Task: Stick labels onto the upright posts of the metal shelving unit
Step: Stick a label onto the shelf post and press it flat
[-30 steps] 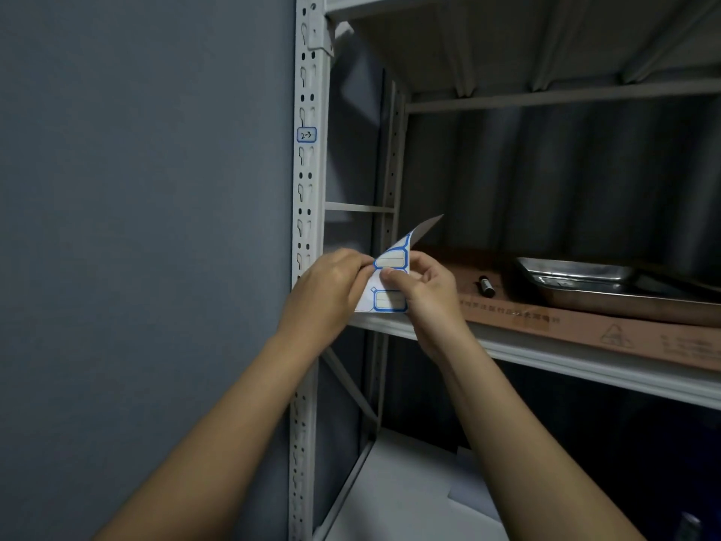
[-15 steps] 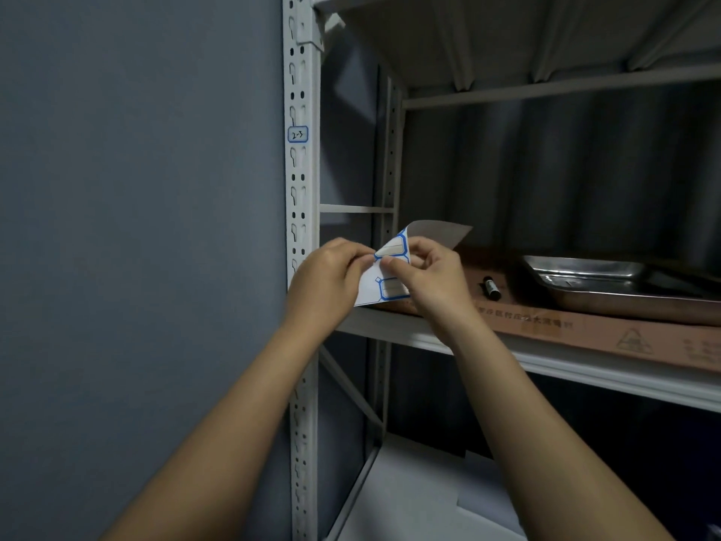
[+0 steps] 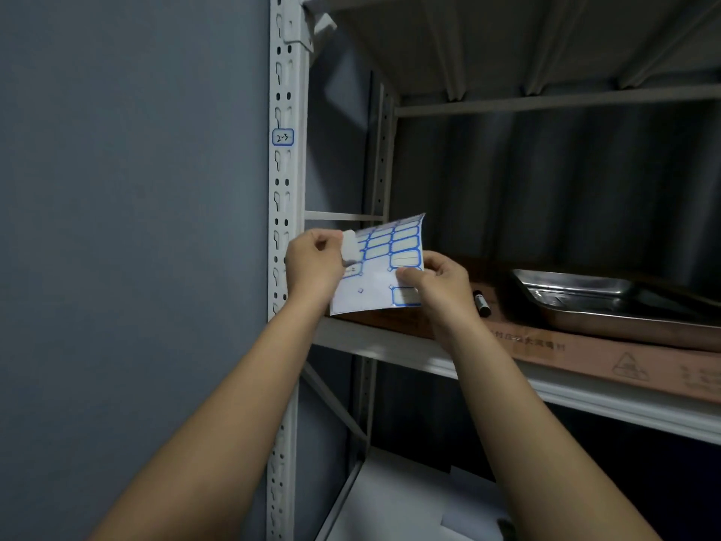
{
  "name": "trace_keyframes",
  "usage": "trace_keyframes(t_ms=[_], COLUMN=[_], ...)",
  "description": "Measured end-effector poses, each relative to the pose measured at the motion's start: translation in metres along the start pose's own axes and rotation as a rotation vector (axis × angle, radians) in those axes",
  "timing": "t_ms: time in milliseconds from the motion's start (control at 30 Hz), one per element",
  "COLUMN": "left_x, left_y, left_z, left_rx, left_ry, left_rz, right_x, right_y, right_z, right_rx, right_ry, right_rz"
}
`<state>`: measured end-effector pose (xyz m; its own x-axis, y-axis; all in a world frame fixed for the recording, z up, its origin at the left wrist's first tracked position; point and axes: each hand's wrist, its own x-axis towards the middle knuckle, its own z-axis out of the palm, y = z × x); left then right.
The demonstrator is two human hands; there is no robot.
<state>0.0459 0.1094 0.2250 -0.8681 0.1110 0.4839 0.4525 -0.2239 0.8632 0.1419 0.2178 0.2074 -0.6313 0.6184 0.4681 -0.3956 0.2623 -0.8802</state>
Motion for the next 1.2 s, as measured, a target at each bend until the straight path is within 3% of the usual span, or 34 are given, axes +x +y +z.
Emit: trace_keyframes(t_ms=[133, 200, 267, 300, 367, 500, 733, 900, 1000, 1200], left_x=[0.011, 0.006, 0.0, -0.004, -0.016, -0.048, -0.097, -0.126, -0.134, -0.133], left_y=[-0.001, -0.001, -0.004, -0.006, -0.009, -0.019, -0.056, -0.102, -0.131, -0.193], left_z=[0.006, 0.006, 0.002, -0.001, -0.009, -0.033, -0.095, -0.134, -0.149, -0.152], left_rx=[0.056, 0.13, 0.217, 0.243, 0.256, 0.39, 0.663, 0.685, 0.577, 0.247], left_ry=[0.055, 0.016, 0.01, 0.015, 0.022, 0.057, 0.154, 0.103, 0.046, 0.06], left_rz=[0.109, 0.186, 0.285, 0.33, 0.408, 0.605, 0.824, 0.702, 0.482, 0.006], right_x=[0.033, 0.044, 0.04, 0.032, 0.012, -0.034, -0.103, -0.137, -0.147, -0.142], right_y=[0.007, 0.012, 0.01, 0.006, -0.003, -0.01, 0.017, 0.061, 0.097, 0.17], right_z=[-0.01, -0.014, -0.011, -0.007, 0.006, 0.038, 0.073, 0.094, 0.102, 0.116], right_rx=[0.047, -0.193, -0.572, -0.614, -0.394, 0.124, 0.514, 0.309, 0.093, -0.064], right_ry=[0.161, 0.186, 0.196, 0.198, 0.096, -0.13, -0.126, -0.086, -0.047, 0.001], right_rz=[0.133, 0.18, 0.089, 0.006, -0.07, 0.184, 0.39, 0.407, 0.326, 0.245])
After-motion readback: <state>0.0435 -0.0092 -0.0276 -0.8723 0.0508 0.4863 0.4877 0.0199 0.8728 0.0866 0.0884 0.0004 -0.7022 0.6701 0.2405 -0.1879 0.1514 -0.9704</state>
